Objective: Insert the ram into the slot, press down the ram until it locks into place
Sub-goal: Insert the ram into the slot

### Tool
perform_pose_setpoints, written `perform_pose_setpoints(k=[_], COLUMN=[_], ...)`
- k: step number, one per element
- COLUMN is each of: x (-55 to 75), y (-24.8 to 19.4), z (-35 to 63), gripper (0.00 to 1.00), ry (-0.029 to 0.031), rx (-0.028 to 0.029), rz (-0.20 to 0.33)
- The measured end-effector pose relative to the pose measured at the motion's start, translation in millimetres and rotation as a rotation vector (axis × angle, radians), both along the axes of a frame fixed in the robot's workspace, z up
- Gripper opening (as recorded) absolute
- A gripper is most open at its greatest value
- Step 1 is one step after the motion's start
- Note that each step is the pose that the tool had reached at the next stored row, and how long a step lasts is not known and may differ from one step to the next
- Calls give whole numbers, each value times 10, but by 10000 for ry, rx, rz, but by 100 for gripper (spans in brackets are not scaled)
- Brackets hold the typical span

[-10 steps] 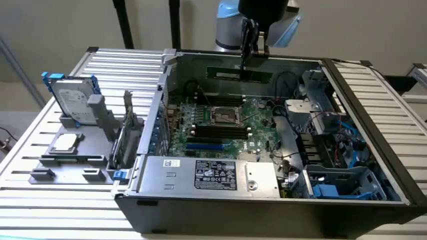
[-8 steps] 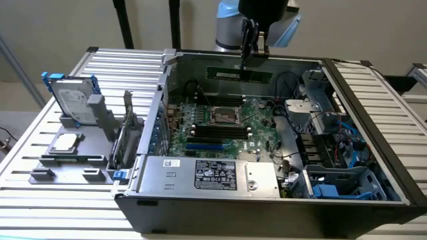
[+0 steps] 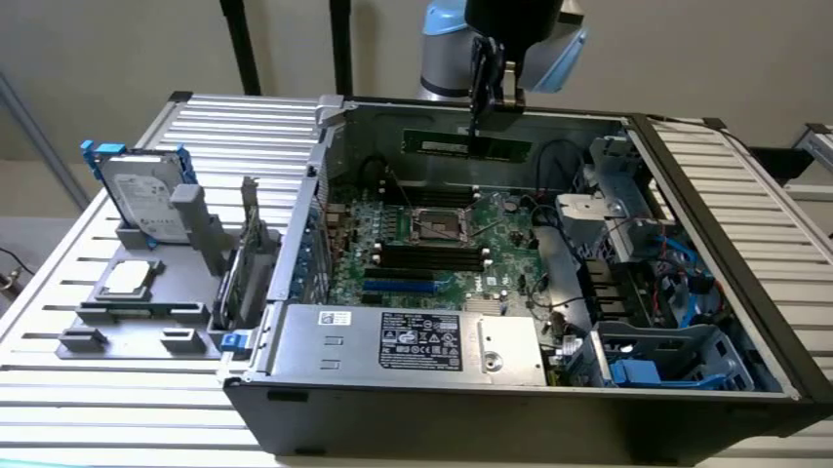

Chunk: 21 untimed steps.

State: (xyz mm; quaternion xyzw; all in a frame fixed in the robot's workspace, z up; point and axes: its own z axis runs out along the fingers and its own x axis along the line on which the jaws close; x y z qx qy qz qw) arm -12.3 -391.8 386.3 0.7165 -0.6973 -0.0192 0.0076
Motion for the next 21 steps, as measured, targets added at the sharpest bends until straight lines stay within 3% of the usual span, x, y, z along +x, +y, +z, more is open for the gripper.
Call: perform_pose_setpoints(k=[3,9,21], x=[-7,-84,-183], y=[1,28,44], z=[0,-1,-114], gripper=[14,14,14], ry=[-12,-175,-190], rx=[0,-1,0], rz=[0,0,1])
